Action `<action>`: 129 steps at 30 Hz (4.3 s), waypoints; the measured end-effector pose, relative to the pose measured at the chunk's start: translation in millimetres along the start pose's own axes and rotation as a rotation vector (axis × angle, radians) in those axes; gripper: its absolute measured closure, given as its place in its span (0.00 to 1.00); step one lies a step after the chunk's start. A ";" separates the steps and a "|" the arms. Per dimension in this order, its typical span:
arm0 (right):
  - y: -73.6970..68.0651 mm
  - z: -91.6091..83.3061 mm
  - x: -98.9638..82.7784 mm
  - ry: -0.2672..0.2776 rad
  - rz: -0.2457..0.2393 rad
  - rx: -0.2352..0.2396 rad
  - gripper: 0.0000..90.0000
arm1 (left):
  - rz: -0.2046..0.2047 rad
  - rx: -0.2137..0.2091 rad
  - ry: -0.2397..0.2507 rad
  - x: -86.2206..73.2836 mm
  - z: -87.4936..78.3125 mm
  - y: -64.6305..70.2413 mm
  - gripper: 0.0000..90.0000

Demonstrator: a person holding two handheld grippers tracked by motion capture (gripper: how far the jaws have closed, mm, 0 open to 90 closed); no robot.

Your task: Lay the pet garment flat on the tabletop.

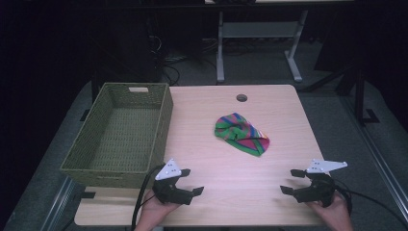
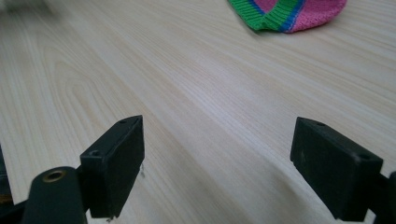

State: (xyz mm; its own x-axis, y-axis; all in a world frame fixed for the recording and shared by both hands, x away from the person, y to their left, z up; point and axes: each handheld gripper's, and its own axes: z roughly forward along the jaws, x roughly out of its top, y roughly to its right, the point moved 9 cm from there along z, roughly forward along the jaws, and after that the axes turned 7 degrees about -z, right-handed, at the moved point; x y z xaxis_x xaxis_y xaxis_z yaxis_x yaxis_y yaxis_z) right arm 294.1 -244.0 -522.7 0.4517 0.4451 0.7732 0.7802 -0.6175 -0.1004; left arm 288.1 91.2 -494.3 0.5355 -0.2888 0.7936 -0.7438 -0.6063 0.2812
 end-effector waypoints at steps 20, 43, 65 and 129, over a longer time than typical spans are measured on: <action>13.0 0.5 21.4 -0.011 -0.018 0.033 0.19 | -0.008 -0.001 0.009 1.6 -1.1 -1.1 0.20; 30.0 3.3 60.8 -0.054 -0.053 0.051 0.19 | 0.003 -0.005 0.005 1.6 0.5 0.7 0.20; 49.3 30.9 127.6 -0.111 -0.098 0.090 0.19 | 0.006 -0.016 0.010 3.5 -0.2 1.3 0.21; 89.3 147.0 157.7 -0.288 -0.039 0.081 0.29 | -0.053 -0.066 0.055 9.6 -5.0 1.1 0.21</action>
State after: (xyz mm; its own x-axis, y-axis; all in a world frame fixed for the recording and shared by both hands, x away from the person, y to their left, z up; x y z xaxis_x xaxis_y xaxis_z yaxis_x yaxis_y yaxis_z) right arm 498.7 -133.6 -501.8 0.5155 0.6407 0.5690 0.8264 -0.5473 -0.1326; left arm 290.4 91.4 -483.6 0.5530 -0.2153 0.8049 -0.7409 -0.5689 0.3569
